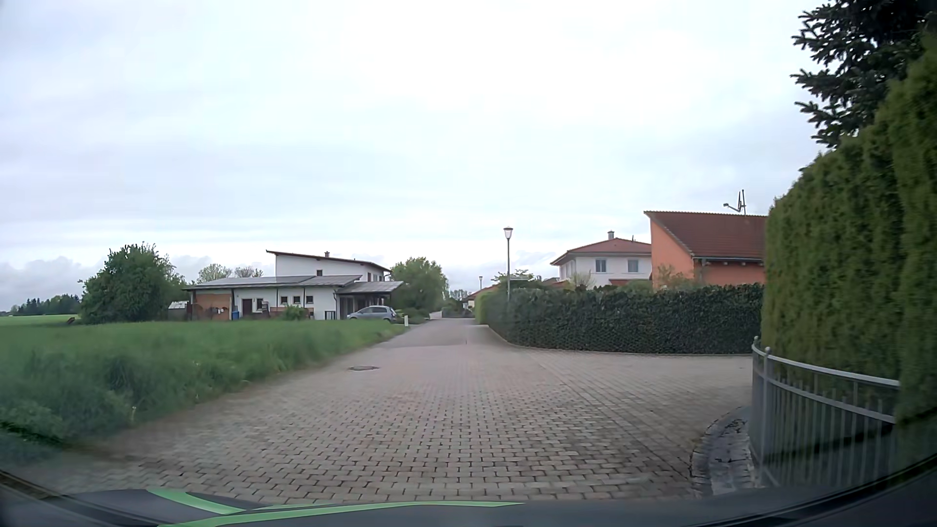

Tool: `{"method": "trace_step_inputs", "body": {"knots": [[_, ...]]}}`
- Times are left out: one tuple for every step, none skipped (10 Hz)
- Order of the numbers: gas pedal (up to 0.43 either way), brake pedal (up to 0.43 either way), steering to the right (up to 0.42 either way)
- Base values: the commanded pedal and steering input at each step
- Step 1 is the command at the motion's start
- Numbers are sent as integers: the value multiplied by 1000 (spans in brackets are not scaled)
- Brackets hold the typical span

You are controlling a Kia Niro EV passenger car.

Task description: Follow the waypoints while adhering to traffic rules and regulations

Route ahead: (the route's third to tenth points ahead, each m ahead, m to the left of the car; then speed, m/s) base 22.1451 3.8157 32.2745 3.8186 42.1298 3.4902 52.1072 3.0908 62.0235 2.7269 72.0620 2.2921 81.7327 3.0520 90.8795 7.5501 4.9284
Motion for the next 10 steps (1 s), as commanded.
{"method": "trace_step_inputs", "body": {"knots": [[0,128,-7],[0,134,-7],[0,134,-7],[0,134,-7],[0,43,-7],[0,0,-7],[0,0,-7],[0,0,-7],[0,0,-9],[0,0,-9]]}}
